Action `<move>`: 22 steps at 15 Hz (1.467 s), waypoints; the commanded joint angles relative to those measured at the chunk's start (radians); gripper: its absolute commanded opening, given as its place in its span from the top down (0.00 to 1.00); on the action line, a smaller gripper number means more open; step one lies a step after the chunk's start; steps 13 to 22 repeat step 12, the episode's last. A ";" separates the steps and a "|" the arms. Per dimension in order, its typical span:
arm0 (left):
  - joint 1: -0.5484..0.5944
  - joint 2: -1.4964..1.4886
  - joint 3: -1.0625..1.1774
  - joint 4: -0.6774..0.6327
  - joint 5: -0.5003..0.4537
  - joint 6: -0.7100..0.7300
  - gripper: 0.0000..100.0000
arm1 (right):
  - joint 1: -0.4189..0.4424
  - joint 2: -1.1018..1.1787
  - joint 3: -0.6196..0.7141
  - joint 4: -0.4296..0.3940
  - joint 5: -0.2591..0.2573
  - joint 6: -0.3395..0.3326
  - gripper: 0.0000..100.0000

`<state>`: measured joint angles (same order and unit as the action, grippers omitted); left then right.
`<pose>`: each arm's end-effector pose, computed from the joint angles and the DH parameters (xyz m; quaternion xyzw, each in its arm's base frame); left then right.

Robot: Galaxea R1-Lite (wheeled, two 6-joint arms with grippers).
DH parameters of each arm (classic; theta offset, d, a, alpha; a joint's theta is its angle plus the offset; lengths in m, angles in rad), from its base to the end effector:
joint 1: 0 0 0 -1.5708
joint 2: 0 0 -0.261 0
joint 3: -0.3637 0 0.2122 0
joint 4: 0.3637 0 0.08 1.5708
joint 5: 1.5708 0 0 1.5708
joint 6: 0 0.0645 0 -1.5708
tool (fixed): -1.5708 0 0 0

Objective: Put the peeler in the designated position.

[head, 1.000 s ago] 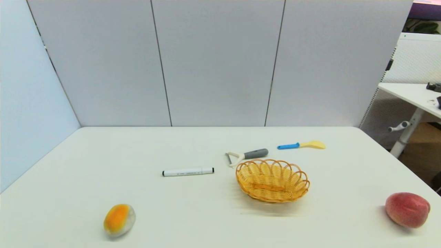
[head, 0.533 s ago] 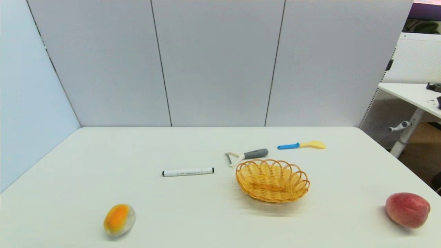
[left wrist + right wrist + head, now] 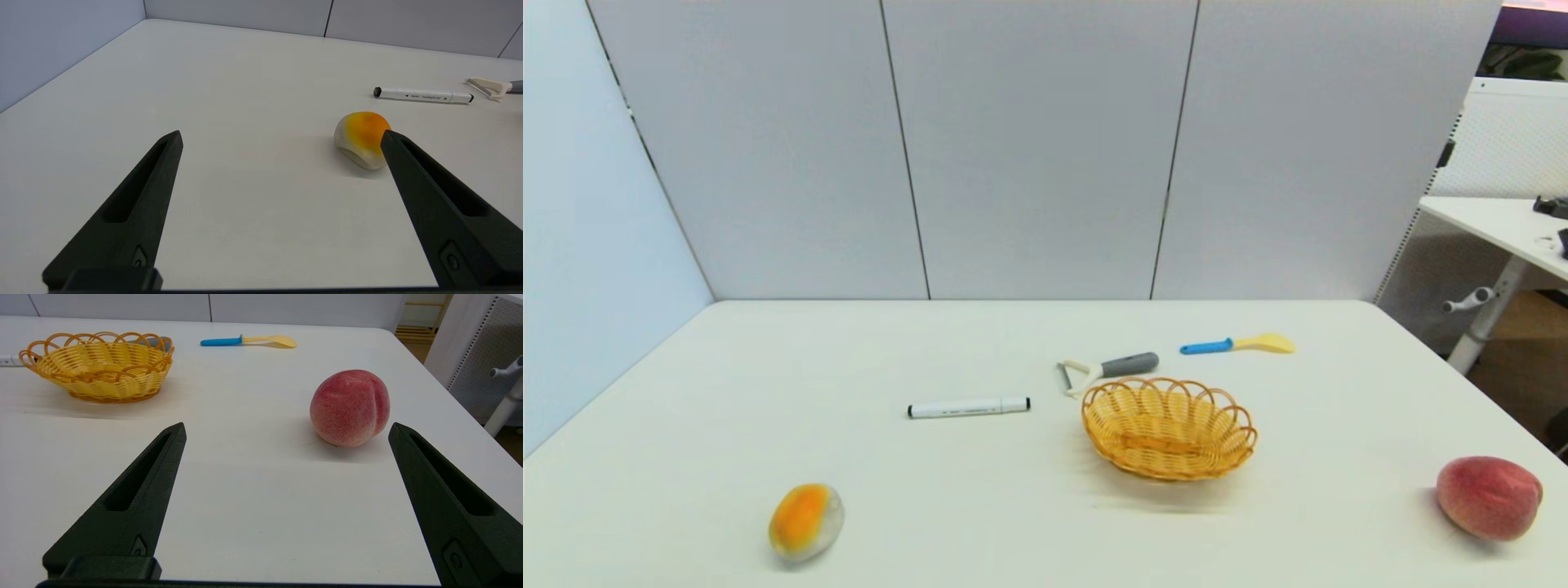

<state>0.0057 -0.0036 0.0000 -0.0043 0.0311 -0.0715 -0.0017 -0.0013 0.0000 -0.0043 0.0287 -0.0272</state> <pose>0.0815 0.0025 0.0764 -0.0358 -0.0046 0.0182 0.9992 0.0817 0.0017 0.0762 -0.0136 -0.0030 0.0135 0.9998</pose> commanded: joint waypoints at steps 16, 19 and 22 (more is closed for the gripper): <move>0.000 0.004 0.000 0.000 0.001 -0.001 0.00 | 0.000 0.001 0.000 0.000 -0.009 0.006 0.00; 0.000 0.004 0.000 0.000 0.001 -0.001 0.00 | 0.000 0.001 0.000 0.000 -0.009 0.006 0.00; 0.000 0.004 0.000 0.000 0.001 -0.001 0.00 | 0.000 0.001 0.000 0.000 -0.009 0.006 0.00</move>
